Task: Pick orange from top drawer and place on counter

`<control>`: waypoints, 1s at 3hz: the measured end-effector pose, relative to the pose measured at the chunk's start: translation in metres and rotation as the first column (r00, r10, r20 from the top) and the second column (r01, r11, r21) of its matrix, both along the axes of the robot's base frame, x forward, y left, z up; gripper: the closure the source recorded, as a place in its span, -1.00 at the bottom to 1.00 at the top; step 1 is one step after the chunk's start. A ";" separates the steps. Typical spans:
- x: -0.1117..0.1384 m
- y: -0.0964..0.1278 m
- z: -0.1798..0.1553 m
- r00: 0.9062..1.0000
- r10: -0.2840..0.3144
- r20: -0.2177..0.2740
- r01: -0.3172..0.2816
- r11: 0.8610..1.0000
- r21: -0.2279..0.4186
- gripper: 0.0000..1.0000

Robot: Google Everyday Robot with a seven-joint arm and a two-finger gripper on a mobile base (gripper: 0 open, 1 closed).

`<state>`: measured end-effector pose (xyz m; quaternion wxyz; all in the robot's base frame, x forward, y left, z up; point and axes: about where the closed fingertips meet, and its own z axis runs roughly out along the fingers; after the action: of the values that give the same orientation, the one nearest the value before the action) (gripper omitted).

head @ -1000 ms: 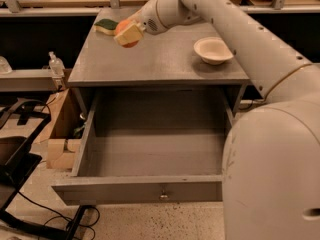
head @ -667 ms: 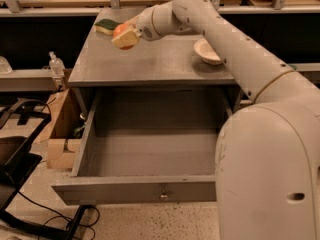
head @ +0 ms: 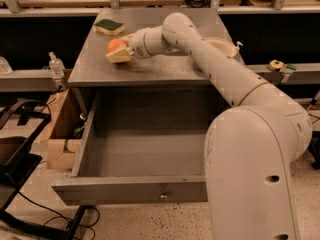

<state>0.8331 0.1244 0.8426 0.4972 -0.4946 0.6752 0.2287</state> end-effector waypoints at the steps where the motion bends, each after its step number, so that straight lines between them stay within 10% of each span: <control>1: 0.000 0.000 0.006 1.000 0.000 0.000 0.000 1.000 0.000 0.62; 3: -0.001 0.005 0.003 1.000 0.006 -0.004 -0.006 1.000 0.000 -0.46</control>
Offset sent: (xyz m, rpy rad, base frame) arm 0.0000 0.0000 0.0059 0.0000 0.0000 0.0000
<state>0.8322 0.1291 0.8457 0.4951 -0.4963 0.6746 0.2312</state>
